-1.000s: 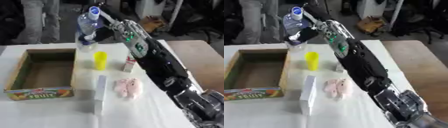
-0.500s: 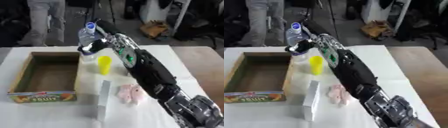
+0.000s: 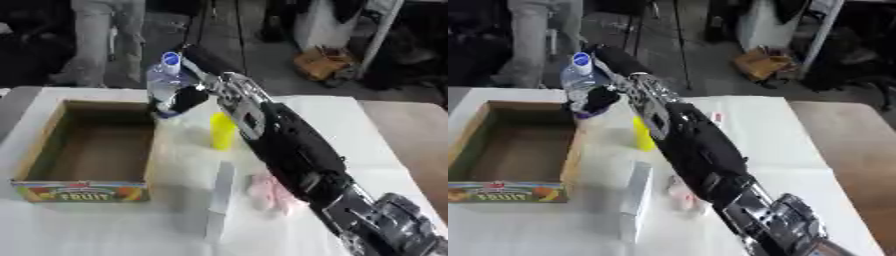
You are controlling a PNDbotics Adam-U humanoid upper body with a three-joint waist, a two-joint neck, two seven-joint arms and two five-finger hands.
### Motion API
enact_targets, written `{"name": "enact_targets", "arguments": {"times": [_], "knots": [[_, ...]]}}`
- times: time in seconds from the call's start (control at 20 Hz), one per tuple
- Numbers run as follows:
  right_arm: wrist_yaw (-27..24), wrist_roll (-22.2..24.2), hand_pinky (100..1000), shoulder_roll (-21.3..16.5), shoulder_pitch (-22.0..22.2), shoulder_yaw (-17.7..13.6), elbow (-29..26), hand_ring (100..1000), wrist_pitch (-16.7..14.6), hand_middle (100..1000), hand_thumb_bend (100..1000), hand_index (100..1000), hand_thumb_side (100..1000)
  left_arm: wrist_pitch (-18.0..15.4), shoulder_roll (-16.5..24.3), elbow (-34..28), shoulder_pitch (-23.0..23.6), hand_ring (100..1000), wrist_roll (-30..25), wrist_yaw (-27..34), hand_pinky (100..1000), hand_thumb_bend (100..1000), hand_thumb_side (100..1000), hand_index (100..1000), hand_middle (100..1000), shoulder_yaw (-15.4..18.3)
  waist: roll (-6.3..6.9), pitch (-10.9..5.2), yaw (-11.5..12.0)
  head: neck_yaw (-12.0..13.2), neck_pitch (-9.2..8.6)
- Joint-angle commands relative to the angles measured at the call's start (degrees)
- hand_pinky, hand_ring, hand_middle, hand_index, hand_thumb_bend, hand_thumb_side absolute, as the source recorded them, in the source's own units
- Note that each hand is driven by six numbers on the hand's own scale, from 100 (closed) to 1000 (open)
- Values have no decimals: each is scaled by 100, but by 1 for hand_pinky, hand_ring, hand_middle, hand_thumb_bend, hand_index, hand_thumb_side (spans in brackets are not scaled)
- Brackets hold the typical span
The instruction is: Pick up objects on the table and place them in the box.
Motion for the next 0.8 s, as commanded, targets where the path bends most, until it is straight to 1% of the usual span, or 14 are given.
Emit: {"name": "enact_targets", "arguments": {"times": [0.05, 0.3, 0.4, 0.55, 0.8], "knots": [[-65, 19, 152, -108, -190, -4, -299, 313, -4, 583, 100, 564, 100, 18, 45, -160, -84, 836, 45, -42, 744, 472, 924, 857, 760, 42, 40, -100, 6, -13, -18], [-216, -42, 148, -168, -279, -67, -484, 308, 113, 576, 100, 556, 100, 32, 45, -149, -54, 836, 28, -49, 745, 473, 925, 857, 760, 32, 11, -160, -1, -21, -27], [-335, 37, 149, -143, -266, 73, -617, 310, 34, 592, 100, 559, 100, 28, 49, -152, -53, 836, 23, -52, 745, 473, 925, 856, 760, 31, 5, -167, -20, -22, -13], [-454, 278, 155, -80, -167, 366, -745, 314, -182, 608, 100, 562, 100, 30, 43, -150, -37, 836, 10, -57, 745, 472, 928, 855, 759, 33, 8, -164, -40, -32, 26], [-551, 647, 160, 7, -25, 574, -856, 319, -394, 617, 100, 563, 100, 28, 46, -153, -31, 836, 7, -65, 745, 473, 927, 855, 759, 36, 12, -157, -78, -32, 73]]}}
